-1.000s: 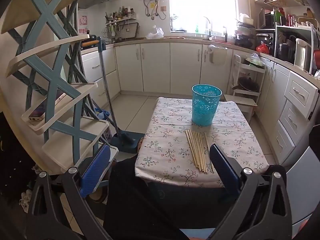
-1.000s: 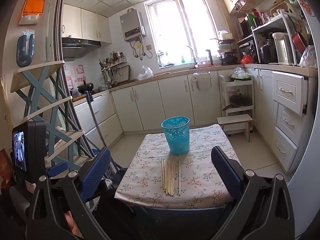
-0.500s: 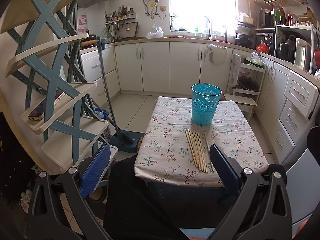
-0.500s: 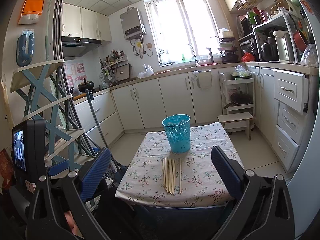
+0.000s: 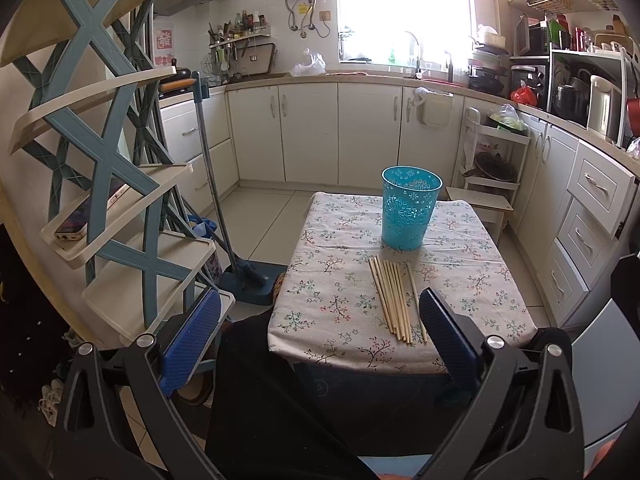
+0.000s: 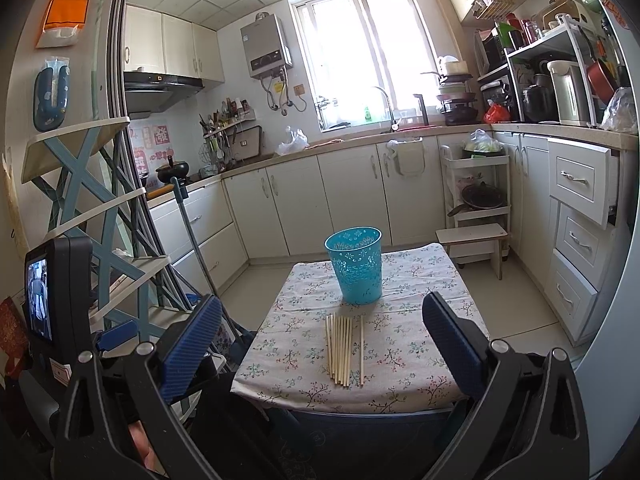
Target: Organize utensils
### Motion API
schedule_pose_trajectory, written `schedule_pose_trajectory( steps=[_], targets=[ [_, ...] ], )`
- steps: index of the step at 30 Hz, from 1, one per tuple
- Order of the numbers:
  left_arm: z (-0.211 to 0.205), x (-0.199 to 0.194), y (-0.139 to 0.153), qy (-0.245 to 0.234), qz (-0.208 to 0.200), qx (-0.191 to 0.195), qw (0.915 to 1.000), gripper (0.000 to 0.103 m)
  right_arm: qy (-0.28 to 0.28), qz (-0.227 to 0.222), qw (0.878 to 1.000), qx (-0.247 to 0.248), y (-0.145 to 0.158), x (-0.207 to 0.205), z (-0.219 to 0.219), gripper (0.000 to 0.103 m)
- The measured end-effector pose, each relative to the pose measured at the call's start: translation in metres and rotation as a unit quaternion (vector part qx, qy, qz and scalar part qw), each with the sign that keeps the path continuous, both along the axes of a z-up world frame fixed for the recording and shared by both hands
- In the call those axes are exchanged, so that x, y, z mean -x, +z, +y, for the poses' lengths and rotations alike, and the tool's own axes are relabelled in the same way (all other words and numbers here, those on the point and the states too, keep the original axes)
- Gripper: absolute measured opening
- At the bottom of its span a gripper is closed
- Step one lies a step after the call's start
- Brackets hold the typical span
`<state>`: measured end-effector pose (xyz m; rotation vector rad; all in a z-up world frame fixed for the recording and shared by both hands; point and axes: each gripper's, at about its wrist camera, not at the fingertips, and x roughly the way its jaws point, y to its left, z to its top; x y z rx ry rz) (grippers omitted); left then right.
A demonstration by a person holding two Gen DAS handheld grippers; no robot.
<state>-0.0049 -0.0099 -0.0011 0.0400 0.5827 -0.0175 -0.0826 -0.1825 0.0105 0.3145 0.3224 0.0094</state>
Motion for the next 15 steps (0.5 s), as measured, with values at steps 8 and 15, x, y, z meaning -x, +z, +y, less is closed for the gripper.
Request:
schedule_pose_trajectory(
  steps=[8, 15],
  targets=[
    [-0.0009, -0.0048, -0.0064, 0.000, 0.003, -0.005, 1.0000, 0.095, 0.003, 0.000, 1.000, -0.001, 0.0003, 0.0013, -0.0009, 0.097],
    [-0.0001, -0.0065, -0.0101, -0.009, 0.027, -0.017, 0.9994, 0.095, 0.005, 0.012, 1.000, 0.003, -0.0009, -0.0017, -0.0021, 0.097]
  ],
)
